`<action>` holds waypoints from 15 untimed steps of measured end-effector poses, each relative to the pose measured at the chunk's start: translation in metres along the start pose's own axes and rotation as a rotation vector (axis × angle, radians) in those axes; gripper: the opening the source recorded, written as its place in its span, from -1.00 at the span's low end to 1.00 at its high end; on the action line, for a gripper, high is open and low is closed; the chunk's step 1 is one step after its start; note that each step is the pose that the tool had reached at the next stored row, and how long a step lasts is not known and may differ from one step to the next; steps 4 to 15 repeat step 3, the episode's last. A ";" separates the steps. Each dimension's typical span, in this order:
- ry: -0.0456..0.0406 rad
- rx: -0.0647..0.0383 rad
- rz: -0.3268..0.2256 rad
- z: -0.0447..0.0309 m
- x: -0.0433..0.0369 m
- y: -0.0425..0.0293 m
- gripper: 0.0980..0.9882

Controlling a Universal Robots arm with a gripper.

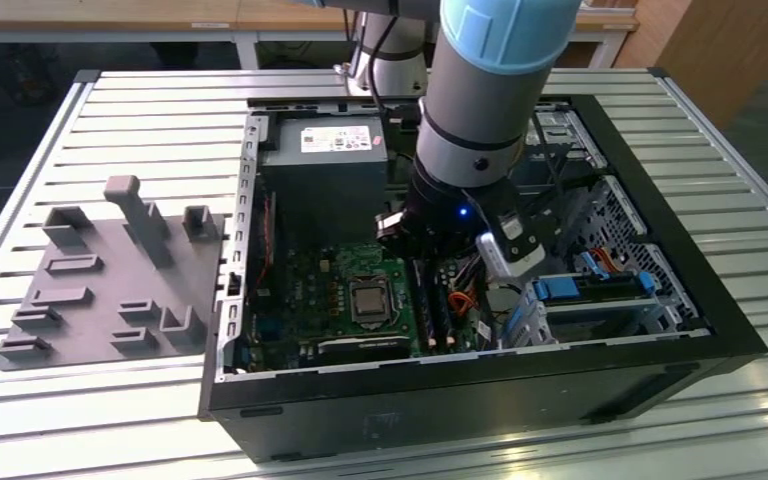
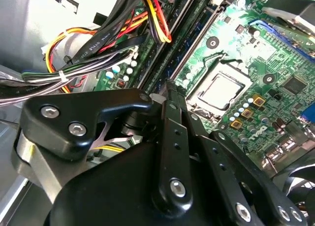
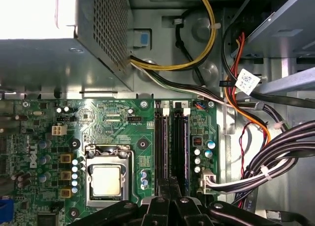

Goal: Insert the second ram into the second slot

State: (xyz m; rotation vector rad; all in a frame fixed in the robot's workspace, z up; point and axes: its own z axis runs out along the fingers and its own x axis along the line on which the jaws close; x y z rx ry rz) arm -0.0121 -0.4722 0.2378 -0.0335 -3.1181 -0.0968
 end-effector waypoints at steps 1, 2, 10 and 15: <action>0.0000 0.000 0.000 -0.0001 0.0000 0.0000 -0.99; 0.0001 0.000 0.000 -0.0002 0.0000 0.0000 -0.99; 0.0000 0.000 0.000 -0.0001 0.0000 0.0000 -0.99; 0.0000 0.000 0.000 -0.0001 0.0000 0.0000 -0.99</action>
